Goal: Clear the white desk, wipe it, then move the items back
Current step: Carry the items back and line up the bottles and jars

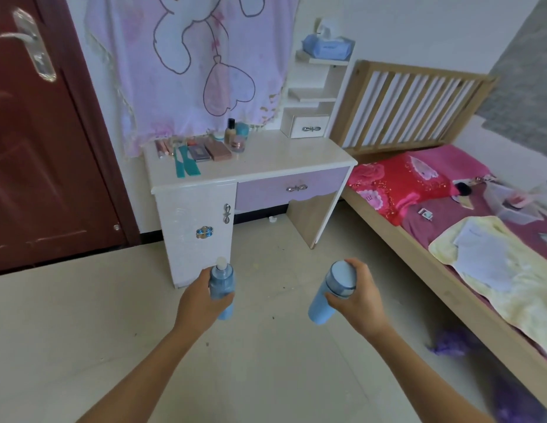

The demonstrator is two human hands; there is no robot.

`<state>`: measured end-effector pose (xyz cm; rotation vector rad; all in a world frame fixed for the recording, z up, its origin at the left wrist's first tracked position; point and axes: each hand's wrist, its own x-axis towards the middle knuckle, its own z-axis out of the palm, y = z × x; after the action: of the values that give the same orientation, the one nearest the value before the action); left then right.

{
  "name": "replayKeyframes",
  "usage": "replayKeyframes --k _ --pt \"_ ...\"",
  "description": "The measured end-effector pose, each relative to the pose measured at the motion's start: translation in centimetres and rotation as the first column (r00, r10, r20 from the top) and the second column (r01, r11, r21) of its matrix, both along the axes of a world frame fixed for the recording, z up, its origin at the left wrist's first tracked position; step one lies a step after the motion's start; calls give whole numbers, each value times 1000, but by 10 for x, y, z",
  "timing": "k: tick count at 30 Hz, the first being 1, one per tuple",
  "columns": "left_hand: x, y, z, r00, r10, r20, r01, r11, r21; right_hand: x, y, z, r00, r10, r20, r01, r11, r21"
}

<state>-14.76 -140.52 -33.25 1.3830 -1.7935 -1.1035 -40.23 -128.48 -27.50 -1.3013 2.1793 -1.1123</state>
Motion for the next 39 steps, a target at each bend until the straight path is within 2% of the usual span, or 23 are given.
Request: replayKeyframes --k 8,18,21,27,32,39 --pt "-76 -87 -6 999 47 -19 -47 999 -6 -75 -100 -19 997 79 9 -79 995 54" --pt "-182 -208 13 970 238 -43 -240 969 -64 -187 -273 2 954 292 68 -289 956 -48" --pt "-197 -236 11 962 270 -44 -273 960 -65 -200 -319 -4 932 346 107 -347 938 -2" --pt "-212 -317 3 945 326 -26 -327 943 -63 -209 -416 -23 887 454 84 -460 885 69" --pt "-228 -415 3 949 307 -66 -311 949 -54 -215 -521 -18 890 453 52 -455 890 23" --pt "-260 -540 16 978 165 -125 -169 985 -25 -229 -640 1 941 337 29 -336 941 -41"
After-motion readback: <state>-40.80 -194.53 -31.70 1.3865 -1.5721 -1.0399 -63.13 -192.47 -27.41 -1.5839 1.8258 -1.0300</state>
